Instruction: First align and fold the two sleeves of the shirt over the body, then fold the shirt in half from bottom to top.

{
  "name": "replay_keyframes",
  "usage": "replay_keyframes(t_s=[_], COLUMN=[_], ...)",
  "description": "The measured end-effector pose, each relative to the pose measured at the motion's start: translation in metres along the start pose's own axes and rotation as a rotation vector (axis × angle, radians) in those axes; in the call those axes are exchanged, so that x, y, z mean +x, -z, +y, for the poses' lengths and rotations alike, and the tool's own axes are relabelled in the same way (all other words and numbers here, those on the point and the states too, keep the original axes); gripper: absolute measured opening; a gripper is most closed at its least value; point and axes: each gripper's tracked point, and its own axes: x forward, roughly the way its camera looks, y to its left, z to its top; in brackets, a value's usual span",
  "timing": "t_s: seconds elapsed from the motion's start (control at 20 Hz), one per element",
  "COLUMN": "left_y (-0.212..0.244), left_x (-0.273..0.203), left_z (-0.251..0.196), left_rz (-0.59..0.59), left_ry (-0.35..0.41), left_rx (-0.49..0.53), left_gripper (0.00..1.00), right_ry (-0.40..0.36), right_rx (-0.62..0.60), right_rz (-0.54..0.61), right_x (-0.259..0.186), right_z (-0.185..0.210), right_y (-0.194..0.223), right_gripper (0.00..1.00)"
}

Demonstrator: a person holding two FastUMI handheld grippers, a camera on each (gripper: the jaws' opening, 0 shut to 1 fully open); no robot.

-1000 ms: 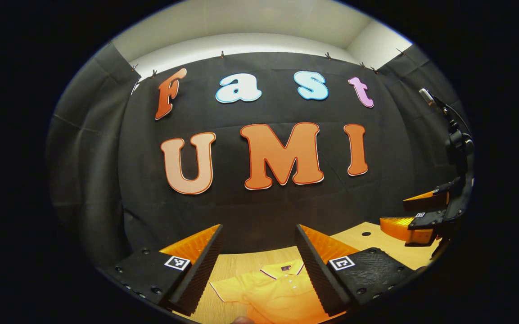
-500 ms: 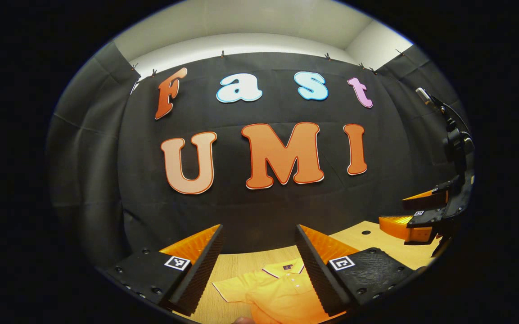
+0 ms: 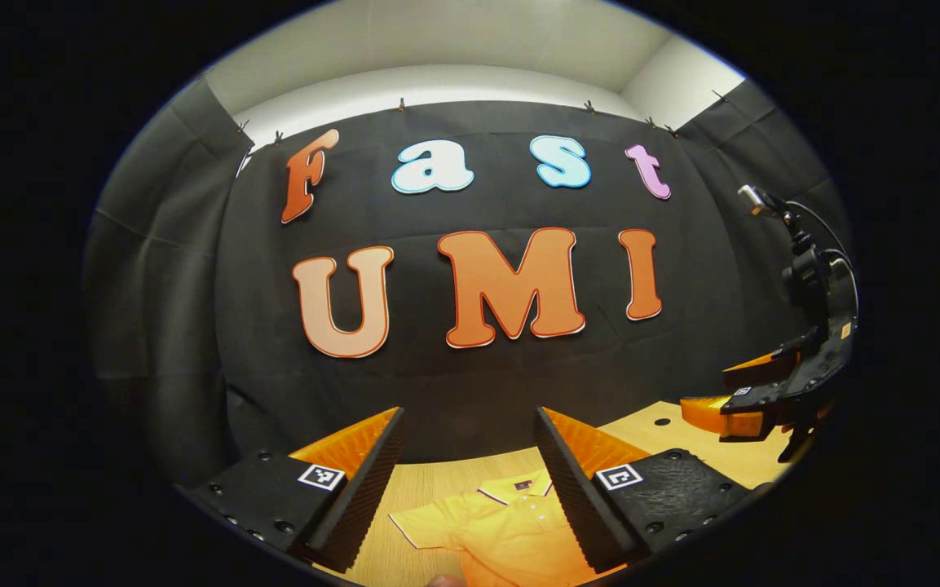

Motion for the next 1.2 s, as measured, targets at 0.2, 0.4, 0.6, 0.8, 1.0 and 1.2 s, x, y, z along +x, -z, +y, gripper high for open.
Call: replay_keyframes(t_s=[0.2, 0.4, 0.6, 0.8, 1.0, 1.2], left_y=[-0.006, -0.011, -0.013, -0.008, -0.001, 0.013], left_x=[-0.005, -0.006, -0.014, -0.029, -0.040, -0.048], left_z=[-0.004, -0.017, -0.028, -0.034, -0.029, -0.027], left_rz=[-0.020, 0.004, 0.021, 0.060, 0.106, 0.163], left_ry=[-0.021, -0.099, -0.179, -0.266, -0.338, -0.375], left_rx=[0.029, 0.059, 0.092, 0.116, 0.137, 0.151], left_gripper=[0.96, 0.96, 0.96, 0.96, 0.96, 0.96], right_ry=[-0.010, -0.053, -0.065, -0.102, -0.117, -0.121], right_rx=[0.027, 0.113, 0.117, 0.154, 0.139, 0.168], right_rz=[0.106, 0.258, 0.388, 0.560, 0.692, 0.855], right_x=[0.028, 0.065, 0.108, 0.144, 0.183, 0.215], right_z=[-0.015, -0.032, -0.053, -0.056, -0.058, -0.057], right_y=[0.026, 0.065, 0.104, 0.147, 0.180, 0.205], right_gripper=[0.98, 0.98, 0.98, 0.97, 0.94, 0.86])
